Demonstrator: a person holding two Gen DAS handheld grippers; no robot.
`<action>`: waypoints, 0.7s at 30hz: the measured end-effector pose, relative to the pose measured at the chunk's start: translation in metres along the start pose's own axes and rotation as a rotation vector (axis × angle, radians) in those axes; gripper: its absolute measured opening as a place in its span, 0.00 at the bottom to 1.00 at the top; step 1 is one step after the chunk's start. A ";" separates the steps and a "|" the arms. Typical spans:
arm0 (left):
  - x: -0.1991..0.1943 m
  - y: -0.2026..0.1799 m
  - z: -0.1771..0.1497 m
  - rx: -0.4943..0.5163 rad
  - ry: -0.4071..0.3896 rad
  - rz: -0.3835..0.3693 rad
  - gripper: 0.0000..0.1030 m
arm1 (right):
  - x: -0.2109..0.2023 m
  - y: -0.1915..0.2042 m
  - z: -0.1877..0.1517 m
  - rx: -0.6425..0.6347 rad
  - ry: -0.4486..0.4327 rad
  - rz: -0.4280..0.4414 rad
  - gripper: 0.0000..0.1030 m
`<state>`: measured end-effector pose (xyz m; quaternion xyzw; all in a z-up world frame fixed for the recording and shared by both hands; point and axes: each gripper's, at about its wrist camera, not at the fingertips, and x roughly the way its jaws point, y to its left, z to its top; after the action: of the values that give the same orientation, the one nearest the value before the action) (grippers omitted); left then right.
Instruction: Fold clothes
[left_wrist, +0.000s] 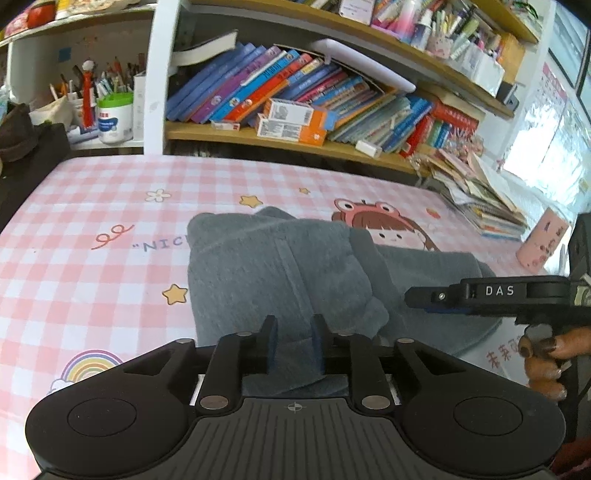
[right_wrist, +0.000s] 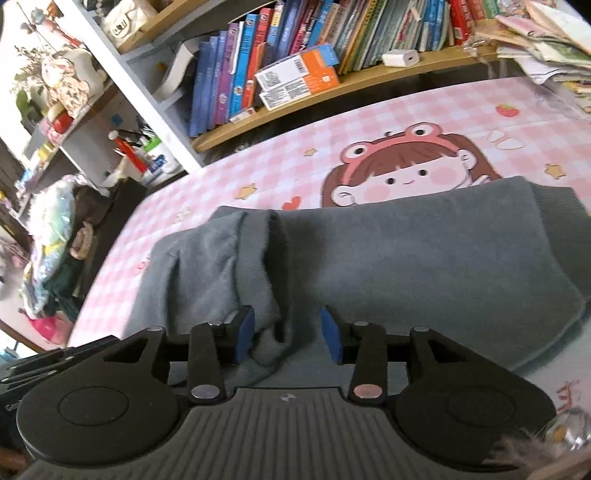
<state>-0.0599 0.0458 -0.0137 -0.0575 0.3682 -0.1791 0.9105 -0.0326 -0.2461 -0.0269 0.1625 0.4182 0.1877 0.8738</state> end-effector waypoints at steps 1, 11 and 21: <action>0.000 -0.002 0.000 0.004 0.001 -0.003 0.31 | -0.002 -0.001 -0.001 -0.003 -0.002 -0.017 0.41; 0.002 -0.023 0.011 0.119 -0.039 -0.071 0.62 | -0.037 -0.044 -0.005 0.162 -0.088 -0.205 0.61; 0.016 -0.038 0.018 0.193 -0.021 -0.149 0.70 | -0.063 -0.096 -0.021 0.456 -0.145 -0.328 0.61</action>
<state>-0.0475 0.0038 -0.0023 0.0013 0.3344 -0.2800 0.8999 -0.0678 -0.3573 -0.0399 0.2978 0.4066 -0.0670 0.8611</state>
